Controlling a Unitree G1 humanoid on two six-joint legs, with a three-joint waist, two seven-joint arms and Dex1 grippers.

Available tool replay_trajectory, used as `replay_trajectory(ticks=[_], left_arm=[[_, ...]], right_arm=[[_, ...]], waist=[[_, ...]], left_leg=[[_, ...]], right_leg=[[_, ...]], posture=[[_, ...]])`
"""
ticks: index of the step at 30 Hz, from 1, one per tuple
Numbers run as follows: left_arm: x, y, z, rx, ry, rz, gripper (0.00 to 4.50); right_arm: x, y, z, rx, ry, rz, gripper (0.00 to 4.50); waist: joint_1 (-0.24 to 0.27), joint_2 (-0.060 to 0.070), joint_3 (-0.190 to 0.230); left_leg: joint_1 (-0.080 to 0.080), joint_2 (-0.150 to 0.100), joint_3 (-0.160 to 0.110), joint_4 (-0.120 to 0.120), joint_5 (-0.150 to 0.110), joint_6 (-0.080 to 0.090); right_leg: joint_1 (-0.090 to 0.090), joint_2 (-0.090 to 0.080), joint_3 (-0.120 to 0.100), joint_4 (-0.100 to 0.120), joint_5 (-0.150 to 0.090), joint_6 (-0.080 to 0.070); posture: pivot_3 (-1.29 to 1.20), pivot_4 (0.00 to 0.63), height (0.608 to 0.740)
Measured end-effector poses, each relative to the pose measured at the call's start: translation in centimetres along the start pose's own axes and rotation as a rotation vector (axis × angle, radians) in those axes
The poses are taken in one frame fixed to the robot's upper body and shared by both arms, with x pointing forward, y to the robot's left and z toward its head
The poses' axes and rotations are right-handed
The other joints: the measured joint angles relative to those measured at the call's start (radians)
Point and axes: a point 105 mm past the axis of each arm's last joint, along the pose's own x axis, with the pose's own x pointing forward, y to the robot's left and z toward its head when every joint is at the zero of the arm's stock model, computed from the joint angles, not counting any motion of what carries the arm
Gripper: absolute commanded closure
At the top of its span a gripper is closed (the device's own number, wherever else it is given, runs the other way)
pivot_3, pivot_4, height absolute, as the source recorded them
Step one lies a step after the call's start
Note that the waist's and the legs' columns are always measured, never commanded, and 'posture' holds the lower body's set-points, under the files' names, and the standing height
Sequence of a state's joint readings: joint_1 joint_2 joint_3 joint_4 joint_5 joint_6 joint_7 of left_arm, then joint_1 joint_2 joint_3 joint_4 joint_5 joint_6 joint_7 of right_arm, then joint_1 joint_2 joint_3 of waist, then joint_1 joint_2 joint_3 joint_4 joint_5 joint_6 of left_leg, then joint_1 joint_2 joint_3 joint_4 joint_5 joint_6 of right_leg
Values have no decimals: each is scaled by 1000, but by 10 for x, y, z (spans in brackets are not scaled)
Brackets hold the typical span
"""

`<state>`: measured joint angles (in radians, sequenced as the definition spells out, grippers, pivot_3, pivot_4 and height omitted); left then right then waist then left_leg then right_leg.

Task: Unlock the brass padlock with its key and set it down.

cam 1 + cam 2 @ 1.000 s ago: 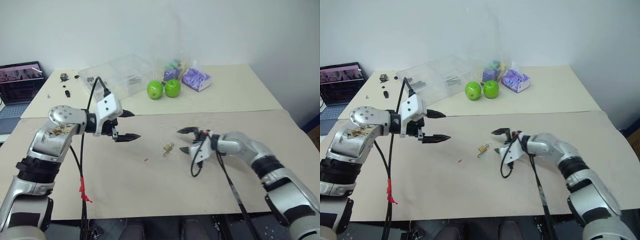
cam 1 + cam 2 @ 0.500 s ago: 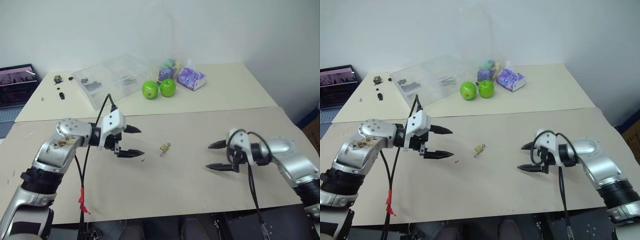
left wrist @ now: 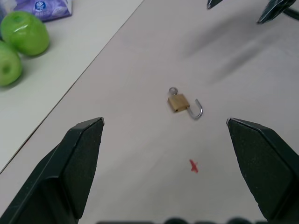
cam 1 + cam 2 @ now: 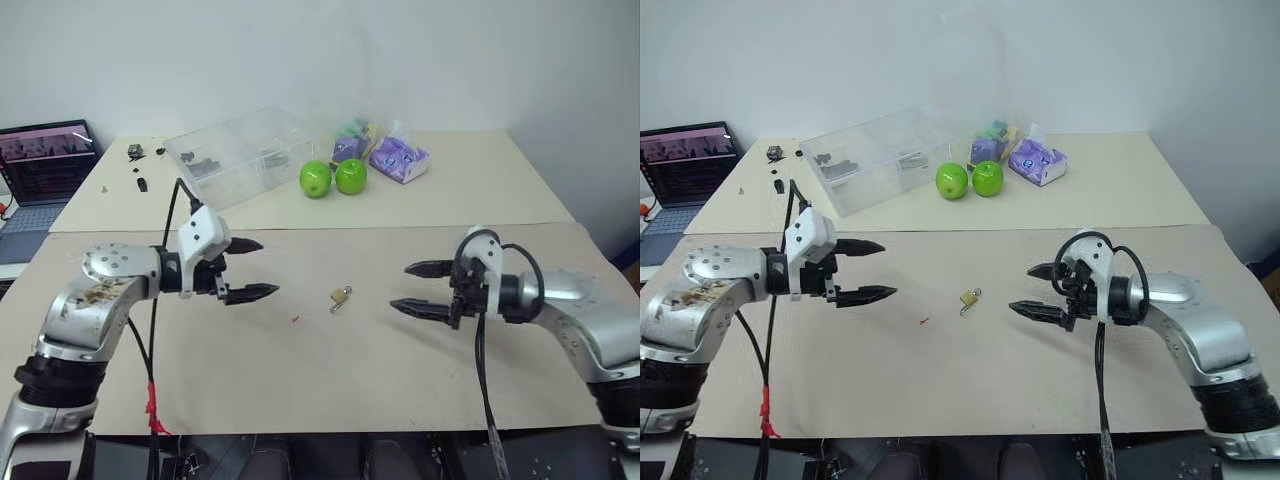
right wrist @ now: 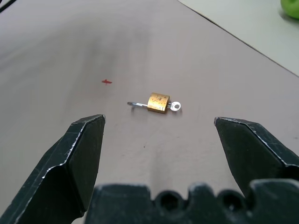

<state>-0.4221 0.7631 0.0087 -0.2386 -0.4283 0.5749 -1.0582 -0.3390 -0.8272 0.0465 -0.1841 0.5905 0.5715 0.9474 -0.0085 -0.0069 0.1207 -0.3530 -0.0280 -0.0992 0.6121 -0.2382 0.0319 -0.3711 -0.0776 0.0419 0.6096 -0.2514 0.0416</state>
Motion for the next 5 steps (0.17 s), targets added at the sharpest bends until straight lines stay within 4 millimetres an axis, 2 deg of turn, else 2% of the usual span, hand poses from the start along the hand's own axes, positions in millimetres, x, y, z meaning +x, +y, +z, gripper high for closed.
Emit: replay_trajectory(ticks=[5], left_arm=[[7,0,3,-35,-43,21,0]], right_arm=[[-3,-10,10,-21,-21,-40,78]], waist=[[-4,0,0]], left_leg=[[0,0,0,0,0,0]], right_leg=[[0,0,0,0,0,0]], posture=[[0,150,740]])
